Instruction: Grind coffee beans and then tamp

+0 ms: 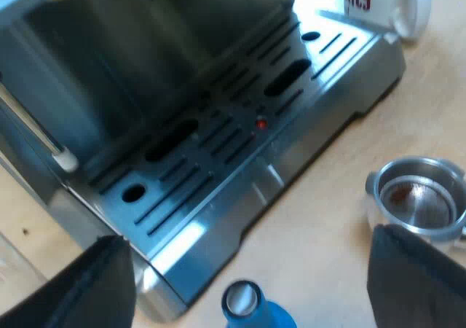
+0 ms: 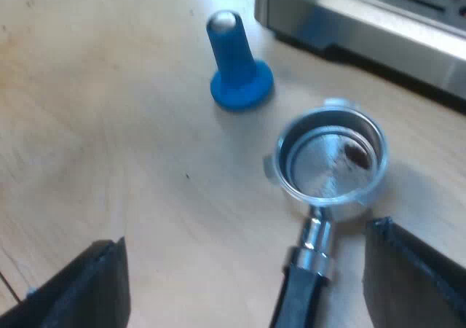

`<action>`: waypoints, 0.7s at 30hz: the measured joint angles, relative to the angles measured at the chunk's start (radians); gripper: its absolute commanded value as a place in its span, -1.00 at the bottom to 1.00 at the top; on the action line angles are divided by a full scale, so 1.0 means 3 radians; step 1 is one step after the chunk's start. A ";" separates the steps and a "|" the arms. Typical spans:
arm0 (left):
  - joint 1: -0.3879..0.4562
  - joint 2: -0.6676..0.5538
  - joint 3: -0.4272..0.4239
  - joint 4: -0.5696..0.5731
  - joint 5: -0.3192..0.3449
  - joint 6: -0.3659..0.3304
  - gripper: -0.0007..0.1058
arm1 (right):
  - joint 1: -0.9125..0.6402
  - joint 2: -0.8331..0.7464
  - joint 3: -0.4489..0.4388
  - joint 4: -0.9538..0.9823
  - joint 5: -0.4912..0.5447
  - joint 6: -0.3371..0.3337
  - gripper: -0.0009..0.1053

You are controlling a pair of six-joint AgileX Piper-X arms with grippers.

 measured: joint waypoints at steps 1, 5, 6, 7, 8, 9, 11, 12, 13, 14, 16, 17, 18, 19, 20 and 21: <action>0.0000 -0.0032 -0.0049 0.0042 0.0000 -0.0008 0.28 | 0.0000 0.0000 -0.0087 0.0149 0.0000 0.0000 0.29; 0.0000 -0.0051 -0.0259 0.0144 0.0000 -0.0355 0.28 | 0.0000 0.0000 -0.0343 0.0436 -0.0005 0.0000 0.29; 0.0000 -0.0051 -0.0287 0.0145 0.0000 -0.0389 0.28 | 0.0000 0.0000 -0.0369 0.0456 -0.0005 0.0000 0.29; 0.0000 -0.0051 -0.0343 0.0144 0.0000 -0.0419 0.28 | 0.0000 0.0000 -0.0437 0.0514 -0.0005 0.0000 0.29; 0.0000 -0.0051 -0.0387 0.0151 0.0000 -0.0430 0.28 | 0.0000 0.0000 -0.0505 0.0575 -0.0005 0.0000 0.29; 0.0000 -0.0051 -0.0415 0.0152 0.0000 -0.0434 0.28 | 0.0000 0.0000 -0.0540 0.0605 -0.0005 0.0000 0.29; 0.0000 -0.0051 -0.0539 0.0177 0.0000 -0.0449 0.28 | -0.0008 0.0000 -0.0668 0.0748 0.0002 -0.0030 0.29; 0.0000 -0.0051 -0.0573 0.0190 0.0000 -0.0448 0.28 | -0.0021 0.0000 -0.0702 0.0786 0.0005 -0.0050 0.29; 0.0000 -0.0051 -0.0631 0.0218 0.0000 -0.0455 0.28 | -0.0053 0.0000 -0.0769 0.0875 0.0017 -0.0059 0.29; 0.0000 -0.0051 -0.0699 0.0229 0.0000 -0.0456 0.28 | -0.0105 0.0000 -0.0837 0.0970 0.0025 -0.0059 0.29; 0.0000 -0.0051 -0.0789 0.0236 0.0000 -0.0472 0.28 | -0.0208 0.0000 -0.0934 0.1115 0.0024 -0.0062 0.29; 0.0000 -0.0051 -0.0833 0.0236 0.0000 -0.0472 0.28 | -0.0308 0.0000 -0.1013 0.1221 0.0024 -0.0062 0.29; 0.0000 -0.0051 -0.0854 0.0236 0.0000 -0.0472 0.28 | -0.0362 0.0000 -0.1054 0.1271 0.0024 -0.0062 0.29; 0.0000 -0.0051 -0.0893 0.0236 -0.0029 -0.0472 0.27 | -0.0461 0.0000 -0.1120 0.1348 0.0024 -0.0068 0.29; 0.0000 -0.0051 -0.0924 0.0236 -0.0082 -0.0472 0.25 | -0.0599 0.0000 -0.1193 0.1435 0.0024 -0.0097 0.29; 0.0008 -0.0051 -0.0933 0.0236 -0.0102 -0.0472 0.23 | -0.0674 0.0000 -0.1227 0.1477 0.0024 -0.0118 0.29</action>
